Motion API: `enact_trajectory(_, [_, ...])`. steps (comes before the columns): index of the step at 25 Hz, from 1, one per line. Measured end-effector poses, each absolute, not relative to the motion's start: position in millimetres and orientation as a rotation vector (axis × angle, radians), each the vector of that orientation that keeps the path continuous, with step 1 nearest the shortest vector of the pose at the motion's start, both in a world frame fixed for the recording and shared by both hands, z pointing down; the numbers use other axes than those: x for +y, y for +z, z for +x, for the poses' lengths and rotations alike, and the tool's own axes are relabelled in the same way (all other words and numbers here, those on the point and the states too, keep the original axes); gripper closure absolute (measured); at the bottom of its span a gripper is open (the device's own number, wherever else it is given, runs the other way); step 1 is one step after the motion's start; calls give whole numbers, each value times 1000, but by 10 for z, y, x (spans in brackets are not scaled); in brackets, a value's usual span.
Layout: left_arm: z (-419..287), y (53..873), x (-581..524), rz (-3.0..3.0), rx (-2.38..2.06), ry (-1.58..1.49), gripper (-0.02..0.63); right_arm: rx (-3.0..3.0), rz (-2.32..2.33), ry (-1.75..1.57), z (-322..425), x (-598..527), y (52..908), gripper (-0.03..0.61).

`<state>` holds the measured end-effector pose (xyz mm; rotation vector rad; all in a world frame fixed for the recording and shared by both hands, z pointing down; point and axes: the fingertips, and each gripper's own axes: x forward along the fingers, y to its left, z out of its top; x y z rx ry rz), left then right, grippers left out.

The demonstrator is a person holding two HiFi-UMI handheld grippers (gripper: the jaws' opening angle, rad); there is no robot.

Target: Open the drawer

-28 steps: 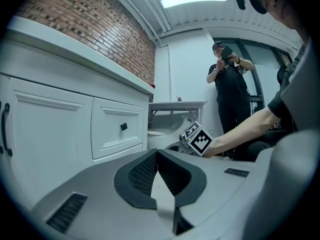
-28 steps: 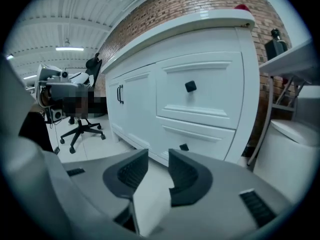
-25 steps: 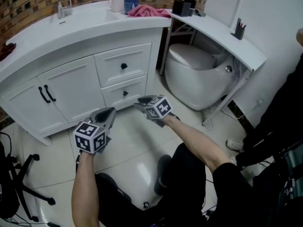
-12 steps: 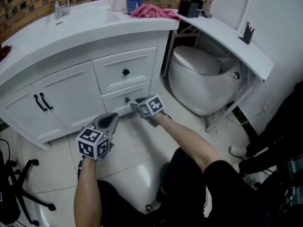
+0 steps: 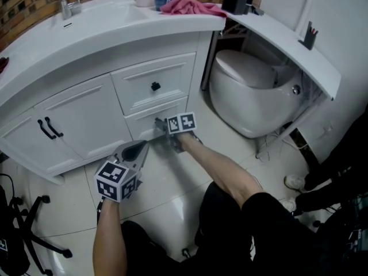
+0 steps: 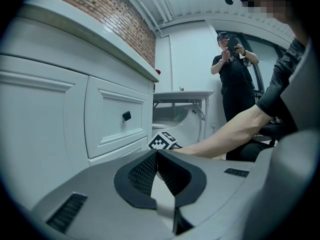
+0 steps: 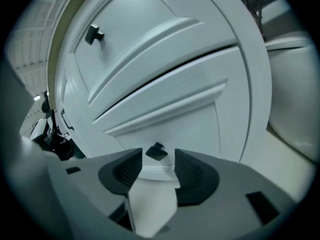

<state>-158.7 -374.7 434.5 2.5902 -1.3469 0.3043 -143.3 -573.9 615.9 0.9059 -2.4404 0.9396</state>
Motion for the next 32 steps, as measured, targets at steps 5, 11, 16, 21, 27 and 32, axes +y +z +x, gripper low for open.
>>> enact_trajectory(5, [-1618, 4355, -3741, 2593, -1348, 316, 621, -2443, 927, 1065, -1521, -5845, 6269, 342])
enact_trajectory(11, [-1711, 4416, -3796, 2580, -1352, 332, 621, -2459, 918, 1084, -1563, -5883, 6274, 365])
enact_trajectory(16, [-1644, 4435, -3831, 2592, -1328, 344, 621, -2470, 876, 961, -1654, -5838, 6224, 420])
enact_trajectory(21, [-1595, 4460, -3803, 2603, -1315, 377, 621, -2452, 859, 949, -1640, -5819, 6246, 424])
enact_trajectory(27, [-1644, 4460, -3768, 2591, -1324, 386, 623, -2449, 839, 938, -1628, -5798, 6228, 428])
enact_trajectory(32, [-1646, 4449, -3747, 2595, -1323, 384, 623, -2438, 815, 920, -1600, -5757, 6231, 431])
